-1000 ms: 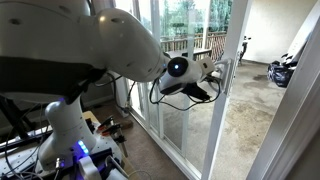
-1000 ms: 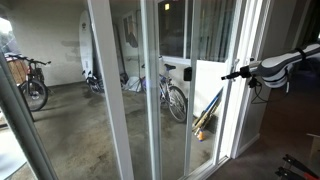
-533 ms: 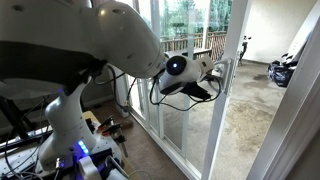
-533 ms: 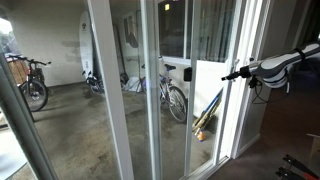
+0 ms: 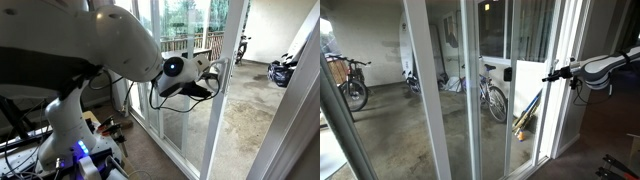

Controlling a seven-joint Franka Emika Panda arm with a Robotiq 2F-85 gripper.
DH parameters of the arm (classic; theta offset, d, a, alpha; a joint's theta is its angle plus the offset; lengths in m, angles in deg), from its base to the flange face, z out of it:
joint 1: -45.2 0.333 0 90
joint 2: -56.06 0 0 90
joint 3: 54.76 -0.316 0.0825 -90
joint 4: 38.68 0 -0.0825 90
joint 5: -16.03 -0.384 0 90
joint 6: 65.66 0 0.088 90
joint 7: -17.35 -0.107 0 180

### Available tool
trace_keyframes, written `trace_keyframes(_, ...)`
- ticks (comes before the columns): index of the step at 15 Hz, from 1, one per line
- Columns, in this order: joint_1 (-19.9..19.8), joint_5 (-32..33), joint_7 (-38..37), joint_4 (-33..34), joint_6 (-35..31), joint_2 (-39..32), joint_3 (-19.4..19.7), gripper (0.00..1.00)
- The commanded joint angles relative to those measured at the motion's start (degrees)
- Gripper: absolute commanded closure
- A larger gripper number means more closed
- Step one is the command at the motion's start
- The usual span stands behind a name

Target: Open the sliding door

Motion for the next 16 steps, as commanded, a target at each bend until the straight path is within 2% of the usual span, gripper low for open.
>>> trace_keyframes(1, 0.2, 2.8, 2.4, -4.4, 0.1, 1.4, -2.4, 0.0)
trace_keyframes(6, 3.0, 3.3, 2.2, -4.3, 0.2, 1.8, -2.0, 0.0)
trace_keyframes(16, 9.7, 0.6, 1.5, -2.4, 0.1, -3.7, -1.0, 0.0)
